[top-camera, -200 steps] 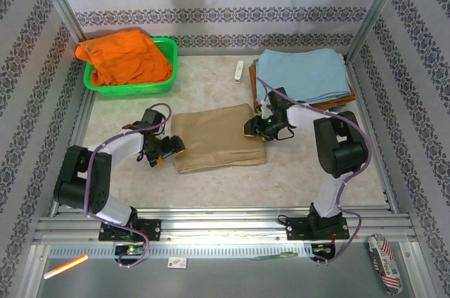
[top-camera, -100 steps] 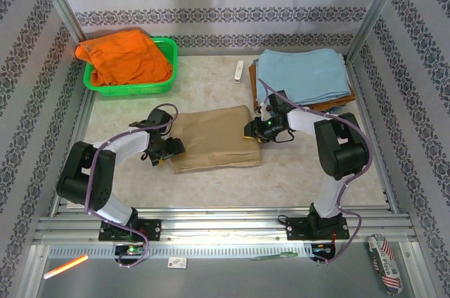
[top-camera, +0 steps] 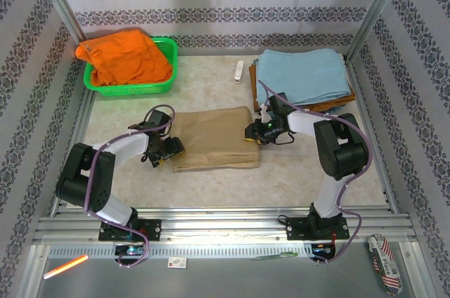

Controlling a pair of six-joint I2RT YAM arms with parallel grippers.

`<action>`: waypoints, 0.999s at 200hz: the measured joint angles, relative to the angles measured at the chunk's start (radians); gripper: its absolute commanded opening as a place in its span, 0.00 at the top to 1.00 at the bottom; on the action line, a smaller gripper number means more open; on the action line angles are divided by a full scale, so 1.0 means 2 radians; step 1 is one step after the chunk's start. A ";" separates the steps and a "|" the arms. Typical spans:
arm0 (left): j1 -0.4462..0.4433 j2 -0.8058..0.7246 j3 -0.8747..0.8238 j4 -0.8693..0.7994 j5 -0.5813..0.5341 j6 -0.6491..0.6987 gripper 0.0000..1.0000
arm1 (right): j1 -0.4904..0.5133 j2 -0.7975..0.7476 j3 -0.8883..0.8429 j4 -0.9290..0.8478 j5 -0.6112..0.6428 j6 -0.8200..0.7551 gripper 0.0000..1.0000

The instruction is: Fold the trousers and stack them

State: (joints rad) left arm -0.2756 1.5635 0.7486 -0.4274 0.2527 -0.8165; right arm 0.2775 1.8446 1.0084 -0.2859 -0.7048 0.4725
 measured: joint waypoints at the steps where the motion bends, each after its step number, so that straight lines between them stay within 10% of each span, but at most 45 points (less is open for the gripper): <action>1: 0.000 -0.001 -0.001 0.000 0.000 0.000 0.24 | 0.000 0.000 0.000 0.000 0.000 0.000 0.69; 129: -0.045 -0.058 0.003 0.089 0.096 0.116 0.11 | -0.004 -0.012 -0.012 0.002 0.001 0.000 0.69; 200: -0.045 -0.031 0.025 0.061 0.059 0.149 0.10 | -0.004 -0.018 -0.016 0.001 0.002 0.000 0.68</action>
State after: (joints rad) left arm -0.3649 1.5017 0.7986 -0.3058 0.3714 -0.5190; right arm 0.2703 1.8084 0.9764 -0.2836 -0.7002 0.4725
